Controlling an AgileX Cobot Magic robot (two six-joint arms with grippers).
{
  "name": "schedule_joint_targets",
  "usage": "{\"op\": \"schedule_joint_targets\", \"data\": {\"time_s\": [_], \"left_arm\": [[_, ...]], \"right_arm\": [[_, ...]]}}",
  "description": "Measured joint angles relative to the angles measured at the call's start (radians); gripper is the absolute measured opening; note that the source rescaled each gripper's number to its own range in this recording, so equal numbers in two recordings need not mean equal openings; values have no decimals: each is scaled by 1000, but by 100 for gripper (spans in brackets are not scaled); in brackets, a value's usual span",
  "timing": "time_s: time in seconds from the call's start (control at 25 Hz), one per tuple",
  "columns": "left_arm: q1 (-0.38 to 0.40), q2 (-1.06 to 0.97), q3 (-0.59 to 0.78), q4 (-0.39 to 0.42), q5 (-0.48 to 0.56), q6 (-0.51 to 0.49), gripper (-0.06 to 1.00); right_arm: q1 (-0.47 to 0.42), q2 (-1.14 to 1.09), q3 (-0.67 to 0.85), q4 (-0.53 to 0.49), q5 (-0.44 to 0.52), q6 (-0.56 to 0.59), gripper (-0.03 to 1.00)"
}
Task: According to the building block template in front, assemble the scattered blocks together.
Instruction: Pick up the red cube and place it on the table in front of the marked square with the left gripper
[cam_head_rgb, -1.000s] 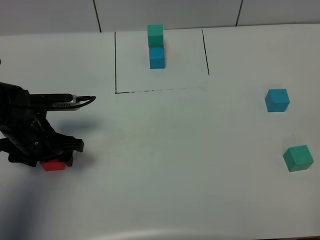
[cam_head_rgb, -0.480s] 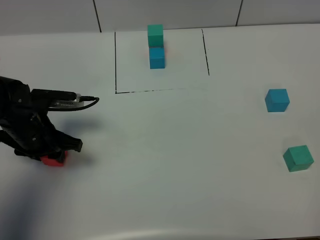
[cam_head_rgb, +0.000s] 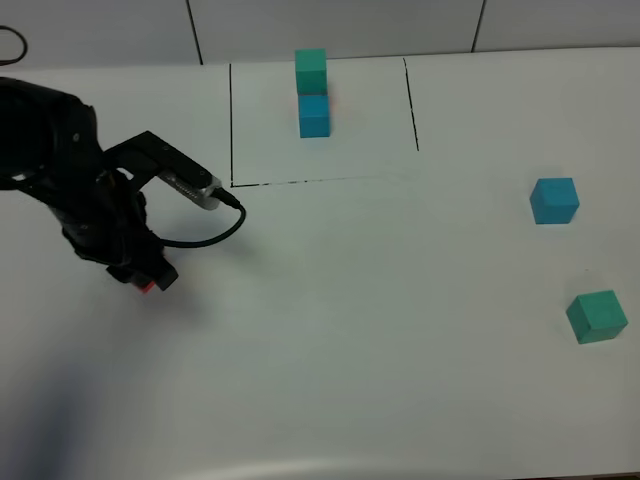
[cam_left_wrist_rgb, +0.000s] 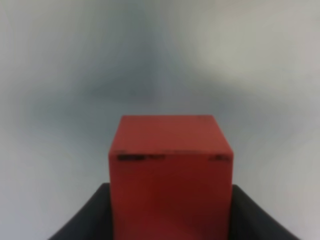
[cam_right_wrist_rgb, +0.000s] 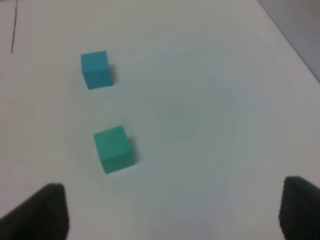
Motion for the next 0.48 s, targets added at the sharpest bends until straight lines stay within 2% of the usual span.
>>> {"op": "schedule_joint_targets", "data": {"time_s": [0.12,0.2,0.36,0.48], "left_arm": [[-62,51,-81,14,57,136,1],[-112,83,-129,60,85,187,1],[-209,162,-245,164,127,220,1],[-254,230,-341,181,166,272,1]], "right_arm": [[0,0,0,0,0,0,79],[0,0,0,0,0,0,79],[0,0,0,0,0,0,79],[0,0,0,0,0,1,79]]}}
